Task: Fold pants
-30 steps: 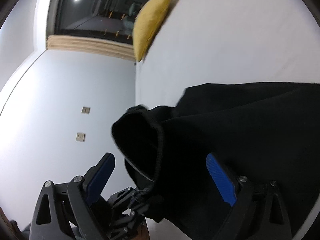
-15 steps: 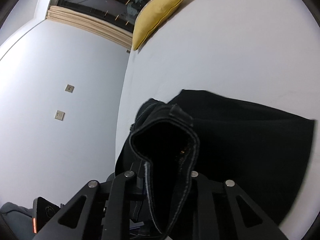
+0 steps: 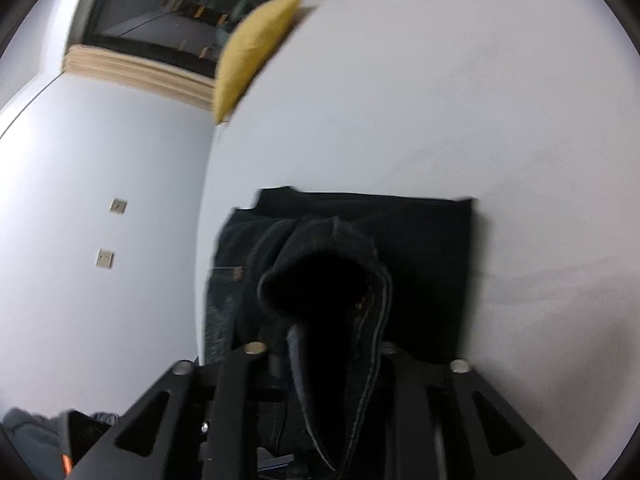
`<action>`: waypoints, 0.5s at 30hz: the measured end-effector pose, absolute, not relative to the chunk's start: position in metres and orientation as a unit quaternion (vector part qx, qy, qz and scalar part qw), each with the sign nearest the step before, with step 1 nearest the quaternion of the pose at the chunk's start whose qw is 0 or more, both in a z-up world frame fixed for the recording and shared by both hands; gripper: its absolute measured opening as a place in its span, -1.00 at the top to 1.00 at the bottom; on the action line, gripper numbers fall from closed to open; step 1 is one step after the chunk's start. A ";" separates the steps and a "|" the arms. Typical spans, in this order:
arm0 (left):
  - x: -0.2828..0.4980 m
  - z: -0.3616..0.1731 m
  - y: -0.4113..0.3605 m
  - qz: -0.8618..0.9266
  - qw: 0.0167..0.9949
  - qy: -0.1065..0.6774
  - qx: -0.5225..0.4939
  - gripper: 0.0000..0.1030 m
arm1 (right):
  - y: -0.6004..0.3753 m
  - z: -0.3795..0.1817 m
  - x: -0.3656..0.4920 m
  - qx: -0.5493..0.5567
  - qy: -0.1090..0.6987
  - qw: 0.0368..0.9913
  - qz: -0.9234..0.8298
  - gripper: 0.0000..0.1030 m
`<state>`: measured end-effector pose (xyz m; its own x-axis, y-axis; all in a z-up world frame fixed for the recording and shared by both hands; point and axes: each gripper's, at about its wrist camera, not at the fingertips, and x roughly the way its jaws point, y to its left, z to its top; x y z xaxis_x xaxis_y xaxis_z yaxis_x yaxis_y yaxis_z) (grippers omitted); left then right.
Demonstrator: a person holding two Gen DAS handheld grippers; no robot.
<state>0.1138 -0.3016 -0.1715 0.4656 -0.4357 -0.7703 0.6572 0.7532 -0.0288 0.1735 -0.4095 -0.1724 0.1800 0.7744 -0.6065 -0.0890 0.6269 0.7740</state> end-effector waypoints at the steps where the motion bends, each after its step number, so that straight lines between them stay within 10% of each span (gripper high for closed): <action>1: 0.115 -0.171 -0.296 -0.329 0.844 0.403 0.129 0.59 | -0.414 -0.174 0.173 0.315 0.560 0.702 0.307 0.43; 5: 0.108 -0.157 -0.274 -0.355 0.831 0.418 0.090 -0.15 | -0.436 -0.156 0.168 0.332 0.526 0.730 0.283 -0.03; 8: 0.099 -0.139 -0.247 -0.362 0.833 0.413 0.061 -0.15 | -0.461 -0.129 0.160 0.321 0.499 0.777 0.211 -0.44; 15: 0.149 -0.124 -0.162 -0.288 0.871 0.399 -0.019 -0.15 | -0.439 -0.085 0.106 0.326 0.448 0.770 0.316 -0.43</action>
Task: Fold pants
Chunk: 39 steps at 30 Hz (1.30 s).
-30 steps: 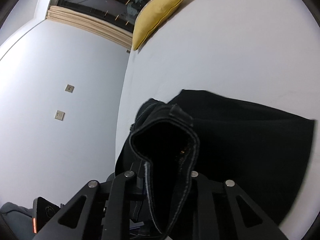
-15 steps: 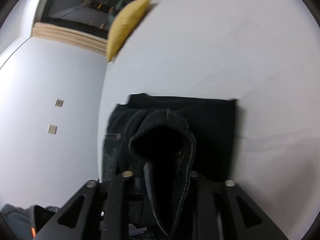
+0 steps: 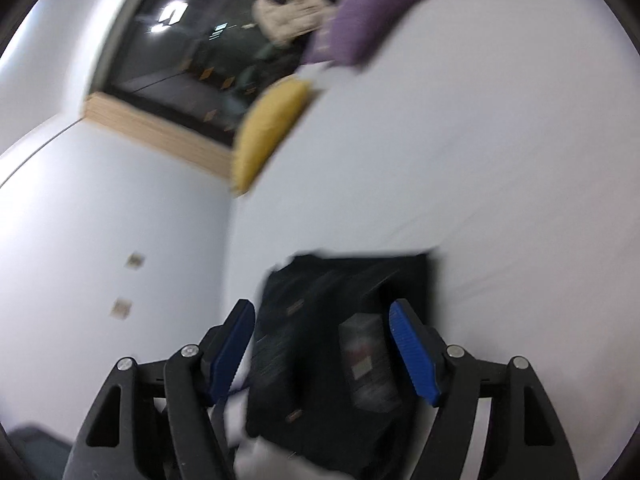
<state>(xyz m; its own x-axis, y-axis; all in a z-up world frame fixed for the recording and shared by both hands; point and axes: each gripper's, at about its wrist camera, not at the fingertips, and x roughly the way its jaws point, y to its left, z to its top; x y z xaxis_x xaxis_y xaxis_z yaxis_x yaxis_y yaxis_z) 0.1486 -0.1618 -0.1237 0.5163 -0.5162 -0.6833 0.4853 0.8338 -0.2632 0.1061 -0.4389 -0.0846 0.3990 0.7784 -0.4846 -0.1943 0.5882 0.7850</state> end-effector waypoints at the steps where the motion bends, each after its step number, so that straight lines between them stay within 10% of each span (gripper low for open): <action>1: 0.155 -0.128 -0.155 -0.279 0.873 0.400 -0.022 -0.15 | -0.429 -0.088 0.097 0.326 0.451 0.761 0.334 -0.43; 5: 0.174 -0.169 -0.137 -0.250 0.863 0.438 -0.014 -0.15 | -0.411 -0.144 0.076 0.331 0.516 0.724 0.316 -0.41; 8: 0.177 -0.188 -0.137 -0.242 0.864 0.441 -0.001 -0.15 | -0.429 -0.176 0.065 0.342 0.524 0.729 0.279 0.51; 9: 0.176 -0.186 -0.136 -0.242 0.865 0.440 0.004 -0.15 | -0.441 -0.178 0.062 0.360 0.525 0.725 0.263 0.54; 22: 0.215 -0.177 -0.115 -0.220 0.875 0.430 -0.018 -0.16 | -0.365 -0.114 0.178 0.291 0.482 0.765 0.313 -0.37; 23: 0.222 -0.185 -0.114 -0.221 0.872 0.437 -0.023 -0.15 | -0.363 -0.131 0.192 0.284 0.502 0.764 0.290 -0.35; 26: 0.230 -0.191 -0.114 -0.220 0.873 0.435 -0.015 -0.15 | -0.378 -0.164 0.208 0.287 0.524 0.764 0.242 0.55; 27: 0.229 -0.187 -0.113 -0.222 0.874 0.433 -0.015 -0.16 | -0.386 -0.161 0.205 0.303 0.518 0.762 0.245 0.52; 30: 0.219 -0.169 -0.102 -0.226 0.885 0.405 -0.038 -0.16 | -0.398 -0.133 0.174 0.302 0.497 0.773 0.255 -0.28; 35: 0.215 -0.190 -0.106 -0.218 0.880 0.421 -0.011 -0.23 | -0.395 -0.128 0.095 0.311 0.478 0.752 0.330 -0.74; 39: 0.213 -0.193 -0.109 -0.219 0.879 0.425 0.000 -0.23 | -0.410 -0.167 0.067 0.309 0.497 0.763 0.275 -0.30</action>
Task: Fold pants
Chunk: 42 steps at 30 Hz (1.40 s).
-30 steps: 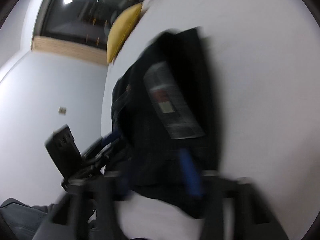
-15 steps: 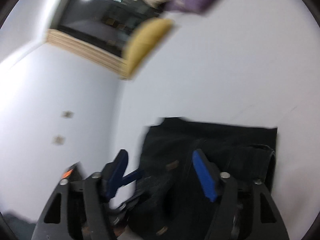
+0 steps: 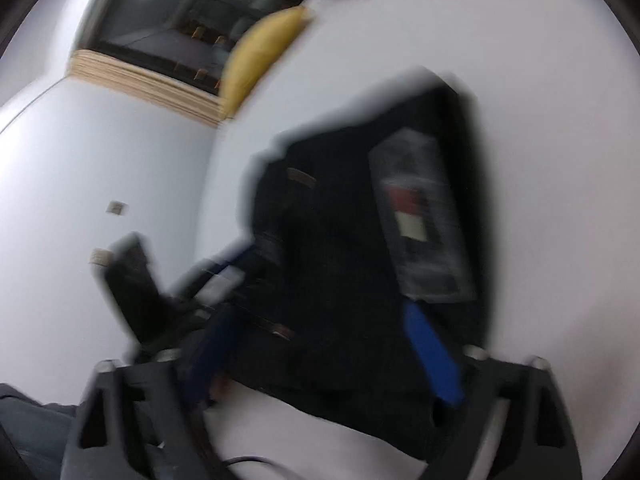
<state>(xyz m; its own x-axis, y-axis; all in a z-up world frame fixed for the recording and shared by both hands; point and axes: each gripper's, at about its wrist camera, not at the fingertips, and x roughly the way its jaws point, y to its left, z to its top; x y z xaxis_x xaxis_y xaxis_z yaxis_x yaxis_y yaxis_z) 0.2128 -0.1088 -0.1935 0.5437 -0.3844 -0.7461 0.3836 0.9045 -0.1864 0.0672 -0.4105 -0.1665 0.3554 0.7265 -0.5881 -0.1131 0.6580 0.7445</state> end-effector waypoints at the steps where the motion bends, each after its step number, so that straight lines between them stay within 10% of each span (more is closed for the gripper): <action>1: 0.210 -0.186 -0.112 -0.224 0.879 0.421 -0.004 -0.23 | -0.421 -0.162 0.064 0.329 0.496 0.759 0.263 -0.31; 6: 0.200 -0.156 -0.063 -0.188 0.896 0.399 -0.038 -0.56 | -0.460 -0.132 0.060 0.333 0.458 0.792 0.228 -0.57; 19: 0.242 -0.218 -0.061 -0.222 0.806 0.534 -0.128 -0.56 | -0.444 -0.170 0.117 0.327 0.529 0.748 0.233 -0.68; 24: 0.248 -0.212 -0.072 -0.225 0.806 0.536 -0.117 -0.03 | -0.422 -0.167 0.118 0.264 0.553 0.763 0.205 0.08; 30: 0.239 -0.200 -0.073 -0.222 0.816 0.523 -0.105 0.55 | -0.390 -0.141 0.107 0.168 0.541 0.808 0.161 0.51; 42: 0.234 -0.097 -0.021 -0.215 0.863 0.452 -0.069 0.64 | -0.339 -0.039 0.105 0.135 0.460 0.850 0.216 0.66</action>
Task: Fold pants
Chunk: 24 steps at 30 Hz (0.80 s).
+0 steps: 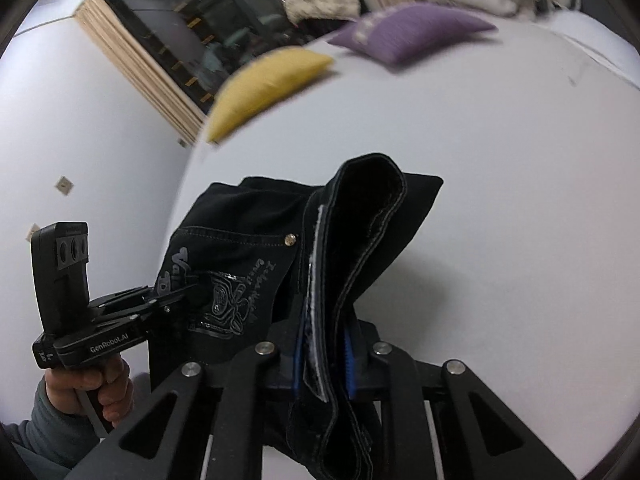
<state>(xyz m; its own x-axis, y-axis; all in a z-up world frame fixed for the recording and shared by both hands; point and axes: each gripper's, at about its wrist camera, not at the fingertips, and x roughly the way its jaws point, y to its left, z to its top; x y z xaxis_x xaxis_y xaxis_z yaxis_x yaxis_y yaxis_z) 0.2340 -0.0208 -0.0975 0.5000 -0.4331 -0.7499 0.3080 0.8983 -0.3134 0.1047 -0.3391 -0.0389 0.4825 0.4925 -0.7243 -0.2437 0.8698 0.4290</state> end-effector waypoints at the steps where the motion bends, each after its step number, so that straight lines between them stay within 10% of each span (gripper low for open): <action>1: 0.238 -0.092 -0.013 -0.210 0.866 0.449 -0.063 0.63 | -0.335 -0.036 0.111 0.137 0.457 0.851 0.218 0.66; 8: 0.278 -0.134 0.021 -0.176 0.864 0.467 -0.063 0.57 | -0.322 -0.078 0.161 0.163 0.483 0.834 0.210 0.66; 10: 0.291 -0.167 0.025 -0.153 0.859 0.484 -0.065 0.42 | -0.317 -0.104 0.174 0.163 0.502 0.825 0.201 0.60; 12: 0.296 -0.190 0.029 -0.132 0.856 0.496 -0.066 -0.04 | -0.320 -0.133 0.181 0.128 0.527 0.828 0.144 0.00; 15: 0.284 -0.194 0.045 -0.115 0.871 0.470 -0.081 -0.49 | -0.346 -0.143 0.167 0.194 0.513 0.824 0.141 -0.28; 24: 0.191 -0.118 0.056 -0.054 0.938 0.338 -0.059 -1.00 | -0.397 -0.082 0.076 0.181 0.393 0.900 0.057 -0.41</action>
